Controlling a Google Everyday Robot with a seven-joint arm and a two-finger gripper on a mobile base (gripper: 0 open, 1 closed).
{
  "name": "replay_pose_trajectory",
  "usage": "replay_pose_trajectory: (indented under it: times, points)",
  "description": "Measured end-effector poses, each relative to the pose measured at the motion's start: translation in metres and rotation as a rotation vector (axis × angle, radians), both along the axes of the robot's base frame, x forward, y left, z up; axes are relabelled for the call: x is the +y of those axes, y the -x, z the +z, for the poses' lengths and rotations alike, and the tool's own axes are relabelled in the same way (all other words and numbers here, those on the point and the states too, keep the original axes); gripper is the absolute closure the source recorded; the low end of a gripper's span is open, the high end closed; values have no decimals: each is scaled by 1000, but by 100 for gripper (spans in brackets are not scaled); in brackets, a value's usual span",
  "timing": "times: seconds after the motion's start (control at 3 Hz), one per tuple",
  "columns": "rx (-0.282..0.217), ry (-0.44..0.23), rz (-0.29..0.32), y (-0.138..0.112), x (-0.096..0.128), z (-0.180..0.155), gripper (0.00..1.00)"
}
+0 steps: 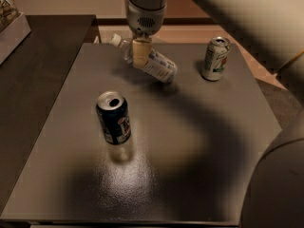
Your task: Knock blue plastic bottle over
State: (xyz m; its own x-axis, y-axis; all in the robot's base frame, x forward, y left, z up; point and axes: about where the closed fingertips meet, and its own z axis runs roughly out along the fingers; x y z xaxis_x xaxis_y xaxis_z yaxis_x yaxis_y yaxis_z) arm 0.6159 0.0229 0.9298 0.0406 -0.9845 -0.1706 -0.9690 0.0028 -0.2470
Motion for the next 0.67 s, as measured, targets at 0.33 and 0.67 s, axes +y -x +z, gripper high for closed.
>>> replay_pose_trajectory:
  times: [0.33,0.67]
  points:
    - [2,24,11,-1,7,-9,12]
    - [50,0,42,9,13,-30,0]
